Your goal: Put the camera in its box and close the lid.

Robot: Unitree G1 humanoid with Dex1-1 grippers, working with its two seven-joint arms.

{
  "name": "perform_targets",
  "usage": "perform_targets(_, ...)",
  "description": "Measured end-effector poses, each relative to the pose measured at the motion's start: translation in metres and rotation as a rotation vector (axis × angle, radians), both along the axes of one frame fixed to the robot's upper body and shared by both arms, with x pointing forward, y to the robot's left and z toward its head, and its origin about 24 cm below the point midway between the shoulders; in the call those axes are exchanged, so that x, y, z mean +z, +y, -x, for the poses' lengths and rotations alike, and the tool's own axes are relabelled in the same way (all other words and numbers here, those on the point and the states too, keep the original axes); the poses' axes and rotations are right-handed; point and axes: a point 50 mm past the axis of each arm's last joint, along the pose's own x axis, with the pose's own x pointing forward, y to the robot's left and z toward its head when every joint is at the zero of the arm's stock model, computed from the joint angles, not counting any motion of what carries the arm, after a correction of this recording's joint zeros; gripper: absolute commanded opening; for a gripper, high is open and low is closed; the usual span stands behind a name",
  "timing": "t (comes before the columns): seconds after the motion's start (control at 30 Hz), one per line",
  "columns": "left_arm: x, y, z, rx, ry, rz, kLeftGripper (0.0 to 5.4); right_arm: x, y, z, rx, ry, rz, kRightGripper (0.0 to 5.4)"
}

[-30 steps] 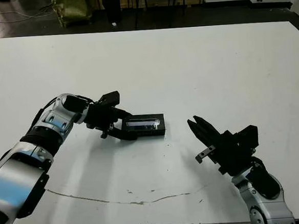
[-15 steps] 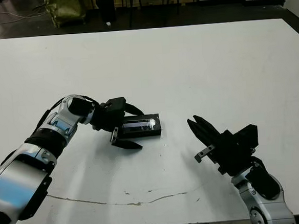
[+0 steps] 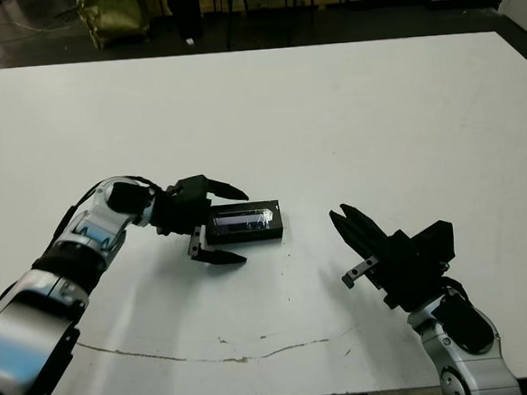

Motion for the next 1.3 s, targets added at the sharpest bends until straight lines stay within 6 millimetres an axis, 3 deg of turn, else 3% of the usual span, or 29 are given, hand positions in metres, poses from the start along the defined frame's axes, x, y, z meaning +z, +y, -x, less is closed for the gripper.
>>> perform_targets(0.2, 0.039, 0.013, 0.002, -0.027, -0.066, 0.12, 5.38, -0.001, 0.001, 0.001, 0.0, 0.008, -0.003, 0.0)
perform_targets(0.4, 0.065, 0.03, 0.008, -0.026, -0.098, 0.115, 5.38, 0.0, 0.002, 0.002, -0.01, 0.015, -0.001, 0.0)
perform_targets(0.53, 0.064, 0.039, 0.012, 0.022, -0.071, 0.209, 5.38, -0.001, 0.003, 0.002, -0.007, 0.016, 0.0, 0.0)
perform_targets(0.63, 0.06, 0.041, 0.014, 0.178, -0.033, 0.345, 5.38, -0.001, 0.003, 0.002, -0.004, 0.017, -0.001, 0.0)
perform_targets(0.73, 0.052, 0.03, 0.018, 0.383, -0.033, 0.513, 5.26, -0.001, 0.004, 0.002, -0.004, 0.018, 0.001, 0.0)
perform_targets(0.9, 0.023, 0.002, 0.035, 0.663, -0.042, 0.648, 4.27, -0.002, 0.004, 0.002, -0.015, 0.018, 0.009, 0.0)
perform_targets(1.07, 0.002, -0.033, 0.052, 0.725, -0.047, 0.606, 3.04, -0.003, 0.007, 0.001, -0.01, 0.019, 0.005, 0.0)
perform_targets(1.3, -0.009, -0.049, 0.06, 0.776, -0.027, 0.533, 1.33, -0.003, 0.008, 0.001, -0.015, 0.008, 0.006, 0.0)
